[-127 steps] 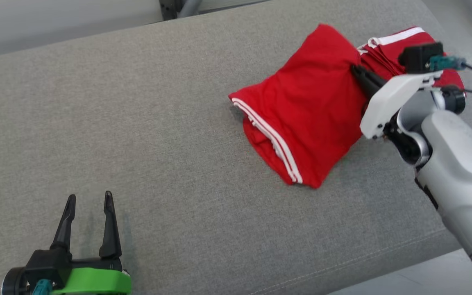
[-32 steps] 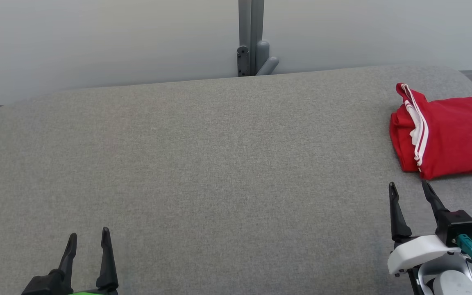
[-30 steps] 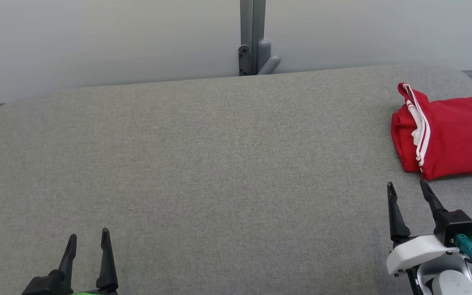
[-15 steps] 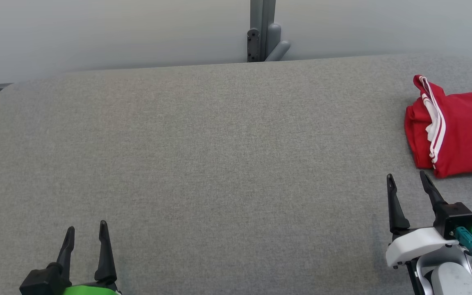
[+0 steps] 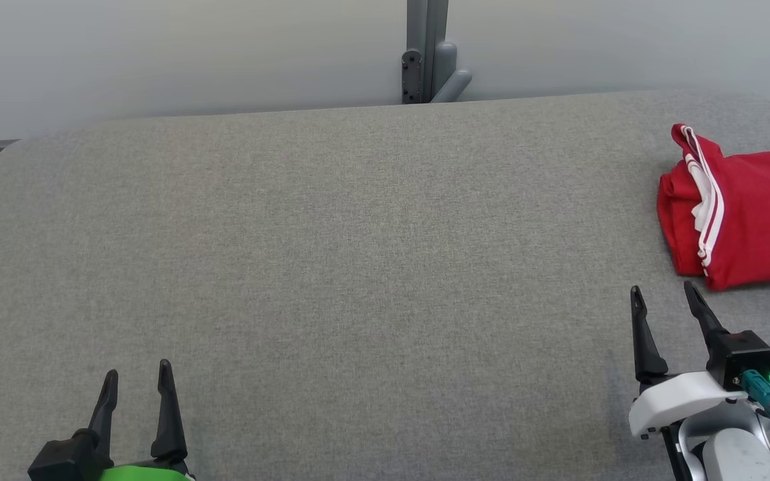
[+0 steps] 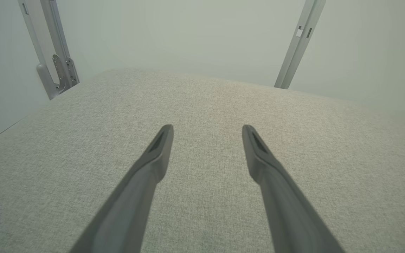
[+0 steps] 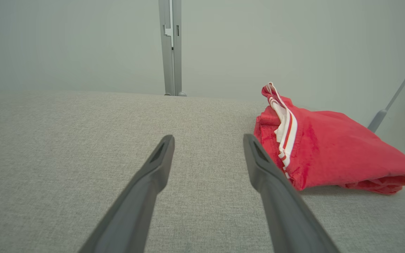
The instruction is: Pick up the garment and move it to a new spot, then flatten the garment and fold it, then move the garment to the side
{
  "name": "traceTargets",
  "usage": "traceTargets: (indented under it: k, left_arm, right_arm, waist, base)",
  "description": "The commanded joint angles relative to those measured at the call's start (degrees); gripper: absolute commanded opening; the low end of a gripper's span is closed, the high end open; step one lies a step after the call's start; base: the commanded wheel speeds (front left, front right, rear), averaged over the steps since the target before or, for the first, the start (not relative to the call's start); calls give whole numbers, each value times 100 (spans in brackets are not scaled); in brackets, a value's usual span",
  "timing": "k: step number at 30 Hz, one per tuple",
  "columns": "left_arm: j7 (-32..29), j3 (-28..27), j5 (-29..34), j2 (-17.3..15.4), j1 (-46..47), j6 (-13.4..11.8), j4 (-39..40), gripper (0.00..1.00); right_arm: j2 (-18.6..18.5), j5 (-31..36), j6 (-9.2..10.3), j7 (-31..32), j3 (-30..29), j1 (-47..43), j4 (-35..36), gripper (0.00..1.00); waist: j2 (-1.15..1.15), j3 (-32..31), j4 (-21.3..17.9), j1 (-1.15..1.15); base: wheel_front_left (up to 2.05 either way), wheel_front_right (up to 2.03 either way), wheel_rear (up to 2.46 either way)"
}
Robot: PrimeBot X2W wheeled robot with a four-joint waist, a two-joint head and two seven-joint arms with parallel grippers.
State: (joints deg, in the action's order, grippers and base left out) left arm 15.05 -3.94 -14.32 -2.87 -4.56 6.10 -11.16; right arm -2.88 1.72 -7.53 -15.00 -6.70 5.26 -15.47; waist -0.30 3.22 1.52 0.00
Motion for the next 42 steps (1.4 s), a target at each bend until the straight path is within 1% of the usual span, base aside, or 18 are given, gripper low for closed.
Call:
traceTargets:
  k: [1, 17, 26, 27, 28, 35, 40, 41, 42]
  left_arm:
    - [14, -33, 16, -9, 54, 6, 5, 100]
    - [14, -59, 34, -9, 124, 34, 4, 100]
    - [14, -49, 51, -9, 116, 34, -20, 100]
    - [14, -94, 56, -8, 108, 22, -8, 100]
    - [14, -65, 61, -12, 115, 19, -1, 100]
    - [14, -78, 62, -11, 137, 34, -8, 100]
    - [14, -30, 28, -11, 98, 45, 27, 100]
    - [-1, -28, 25, 7, 79, 42, -12, 0]
    - [-14, -21, 19, 14, 69, 42, -56, 0]
  right_arm:
    - [-6, -21, 11, -23, 11, -4, -15, 100]
    - [-6, -90, 11, -23, 43, -11, -65, 100]
    - [-5, -109, 11, -23, 24, -21, -87, 100]
    - [-9, -127, 11, -23, 81, -5, -100, 100]
    - [-3, -132, 8, -23, 46, 0, -94, 100]
    - [-6, -138, 10, -23, 40, 27, -118, 100]
    - [-8, -6, 10, -23, 69, 11, -24, 100]
    - [7, -49, -1, 1, 66, 0, -63, 0]
    - [16, -61, -1, 7, 59, -14, -109, 0]
  waist:
    - [30, -2, -3, 0]
    - [30, 49, -146, 0]
    - [30, 22, -138, 0]
    - [30, 25, -272, 0]
    - [30, 37, -325, 0]
    - [30, 45, -311, 0]
    - [30, 49, -319, 0]
    - [0, 49, -318, 0]
    - [0, 49, -318, 0]
  base:
    - [0, 0, 0]
    - [0, 0, 0]
    - [0, 0, 0]
    - [0, 0, 0]
    - [0, 0, 0]
    - [0, 0, 0]
    - [0, 0, 0]
    - [0, 0, 0]
    - [0, 0, 0]
